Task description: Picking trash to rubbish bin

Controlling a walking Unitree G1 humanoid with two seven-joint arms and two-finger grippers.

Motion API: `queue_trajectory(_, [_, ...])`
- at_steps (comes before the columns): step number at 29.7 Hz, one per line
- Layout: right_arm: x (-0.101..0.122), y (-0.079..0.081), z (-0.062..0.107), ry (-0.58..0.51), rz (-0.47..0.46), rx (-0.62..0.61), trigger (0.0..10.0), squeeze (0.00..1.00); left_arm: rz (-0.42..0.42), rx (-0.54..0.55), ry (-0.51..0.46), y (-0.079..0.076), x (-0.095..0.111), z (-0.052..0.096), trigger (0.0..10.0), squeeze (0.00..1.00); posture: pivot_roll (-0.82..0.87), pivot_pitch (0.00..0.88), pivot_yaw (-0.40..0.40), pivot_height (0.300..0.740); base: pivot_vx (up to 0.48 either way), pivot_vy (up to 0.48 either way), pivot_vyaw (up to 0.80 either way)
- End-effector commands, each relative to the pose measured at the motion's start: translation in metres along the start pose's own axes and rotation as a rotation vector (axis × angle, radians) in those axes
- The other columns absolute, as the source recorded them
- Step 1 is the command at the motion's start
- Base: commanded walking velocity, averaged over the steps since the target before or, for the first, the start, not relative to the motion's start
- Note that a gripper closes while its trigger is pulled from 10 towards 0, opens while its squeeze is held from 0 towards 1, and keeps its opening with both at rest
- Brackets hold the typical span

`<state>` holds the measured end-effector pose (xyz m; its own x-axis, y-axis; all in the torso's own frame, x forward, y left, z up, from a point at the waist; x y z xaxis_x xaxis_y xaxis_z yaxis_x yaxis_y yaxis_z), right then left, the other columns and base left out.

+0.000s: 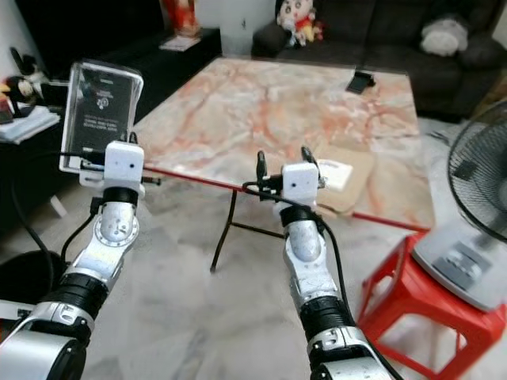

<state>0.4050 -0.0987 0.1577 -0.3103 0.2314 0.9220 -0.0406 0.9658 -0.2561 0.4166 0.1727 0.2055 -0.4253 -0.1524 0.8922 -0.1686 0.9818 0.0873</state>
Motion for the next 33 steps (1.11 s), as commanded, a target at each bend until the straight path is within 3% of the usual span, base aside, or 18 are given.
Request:
queue_trajectory(1, [-0.019,-0.004,0.004,0.080,-0.042,-0.002,10.0,0.00,0.014,0.017,0.066,0.003,-0.013,0.001,10.0,0.00,-0.10,0.000,0.003,0.740,0.000,0.000,0.00])
queue_trajectory(3, [-0.041,-0.005,0.013,0.166,-0.086,-0.002,10.0,0.00,0.014,0.018,0.129,0.007,-0.027,0.006,10.0,0.00,-0.10,0.000,0.002,0.740,0.000,0.000,0.00])
queue_trajectory(6, [-0.093,-0.007,0.042,0.385,-0.168,-0.002,10.0,0.00,0.055,0.030,0.308,0.018,-0.067,0.023,10.0,0.00,-0.10,0.010,-0.003,0.740,0.000,0.000,0.00])
queue_trajectory(11, [-0.144,-0.011,0.089,0.613,-0.163,-0.002,10.0,0.00,0.103,0.024,0.506,0.027,-0.107,0.053,10.0,0.00,-0.10,0.016,-0.008,0.740,0.000,0.000,0.00])
queue_trajectory(15, [-0.185,-0.007,0.150,0.835,-0.158,0.028,10.0,0.00,0.080,-0.101,0.725,0.015,-0.148,0.101,10.0,0.00,-0.09,0.025,-0.013,0.740,0.000,0.000,0.00])
queue_trajectory(19, [-0.205,-0.003,0.193,0.976,-0.145,0.066,10.0,0.00,0.076,-0.069,0.861,0.021,-0.171,0.136,10.0,0.00,-0.09,0.031,-0.013,0.740,0.000,0.000,0.00])
queue_trajectory(22, [-0.208,-0.002,0.198,0.995,-0.154,0.071,10.0,0.00,0.086,-0.068,0.882,0.022,-0.173,0.140,10.0,0.00,-0.09,0.031,-0.013,0.740,0.000,0.000,0.00])
queue_trajectory(23, [-0.216,-0.002,0.221,1.069,-0.155,0.063,10.0,0.00,0.066,-0.043,0.969,0.027,-0.186,0.165,10.0,0.00,-0.08,0.035,-0.017,0.740,0.000,0.000,0.00])
queue_trajectory(24, [-0.226,-0.001,0.257,1.174,-0.168,0.053,10.0,0.00,0.019,-0.027,1.099,0.034,-0.202,0.205,10.0,0.00,-0.08,0.039,-0.016,0.740,0.000,0.000,0.53])
queue_trajectory(25, [-0.228,-0.001,0.268,1.201,-0.177,0.050,10.0,0.00,0.000,-0.032,1.137,0.035,-0.206,0.218,10.0,0.00,-0.08,0.039,-0.016,0.740,0.000,0.000,0.53])
queue_trajectory(28, [-0.230,0.001,0.281,1.231,-0.175,0.053,10.0,0.00,-0.066,-0.099,1.182,0.033,-0.210,0.237,10.0,0.00,-0.09,0.042,-0.015,0.740,0.000,0.000,0.78])
queue_trajectory(33, [-0.230,0.005,0.285,1.239,-0.172,0.070,10.0,0.00,-0.084,-0.104,1.224,0.034,-0.213,0.252,10.0,0.00,-0.09,0.049,-0.009,0.740,0.000,0.000,0.80])
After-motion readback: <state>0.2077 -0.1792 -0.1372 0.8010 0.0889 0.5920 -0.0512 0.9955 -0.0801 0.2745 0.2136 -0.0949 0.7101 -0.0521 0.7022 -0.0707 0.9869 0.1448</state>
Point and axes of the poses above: a point about 5 cm out from each wrist's last joint towards the gripper, its own z axis pointing back from the gripper into the wrist, its own x axis along the axis of the wrist's last joint, y = z × x, the point moved 6 cm from there along -z, pointing out of the wrist towards the gripper, and after that the axes turned 14 degrees about z, right-handed, at the moved point
